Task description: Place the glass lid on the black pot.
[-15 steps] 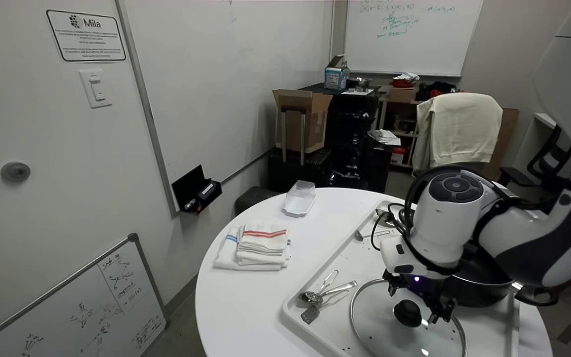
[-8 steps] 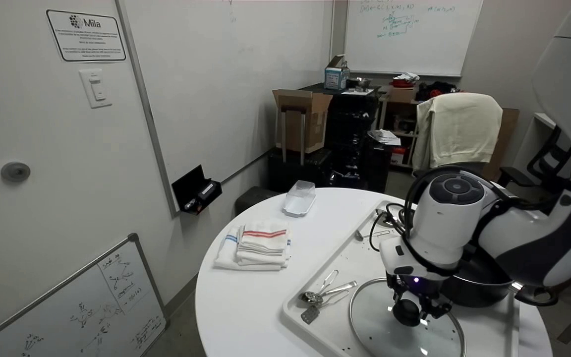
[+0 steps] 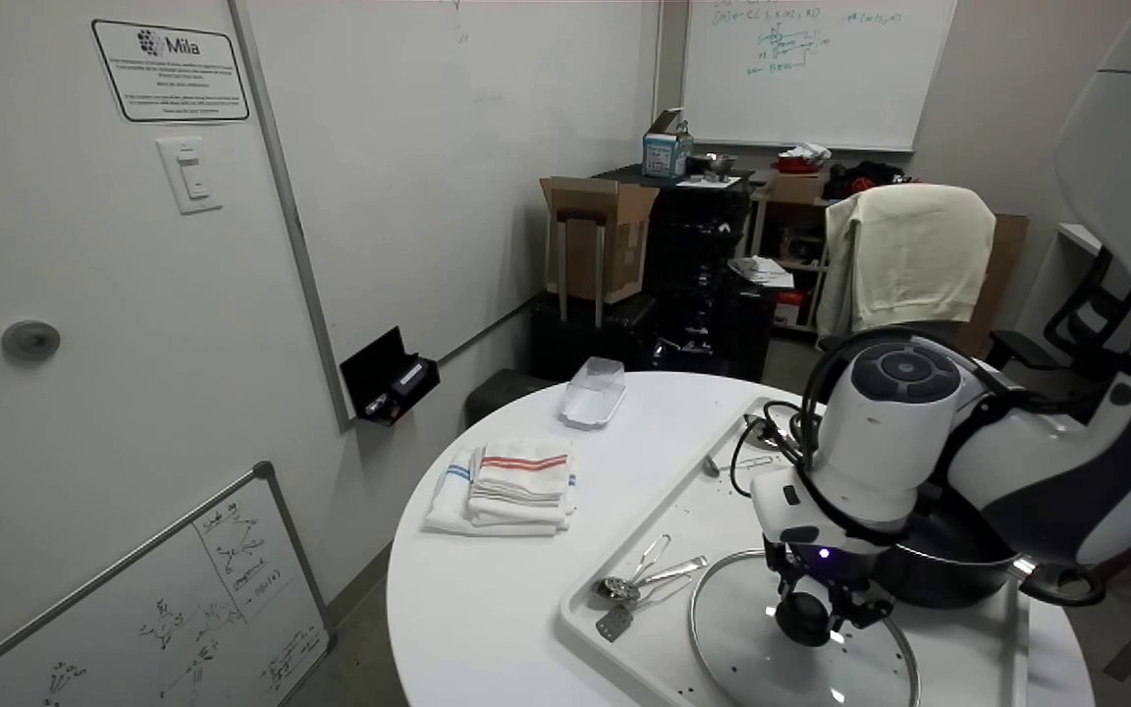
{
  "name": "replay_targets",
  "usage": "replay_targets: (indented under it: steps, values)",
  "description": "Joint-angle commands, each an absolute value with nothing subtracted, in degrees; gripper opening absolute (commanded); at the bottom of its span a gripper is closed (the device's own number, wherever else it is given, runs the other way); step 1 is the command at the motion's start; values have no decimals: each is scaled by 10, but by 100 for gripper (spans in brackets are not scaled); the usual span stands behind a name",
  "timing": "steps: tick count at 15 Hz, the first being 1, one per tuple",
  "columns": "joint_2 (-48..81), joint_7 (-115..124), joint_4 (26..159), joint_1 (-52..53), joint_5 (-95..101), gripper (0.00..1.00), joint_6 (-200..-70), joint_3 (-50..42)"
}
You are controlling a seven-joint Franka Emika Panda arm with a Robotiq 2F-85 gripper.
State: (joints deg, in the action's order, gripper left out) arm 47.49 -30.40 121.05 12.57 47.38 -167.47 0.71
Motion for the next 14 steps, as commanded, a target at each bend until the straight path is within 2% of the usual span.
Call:
replay_targets:
  steps: [1, 14]
  values:
    - [456, -297, 1223, 104, 489, 24, -1683, 27]
    - [364, -324, 1279, 53, 470, 24, -1656, 84]
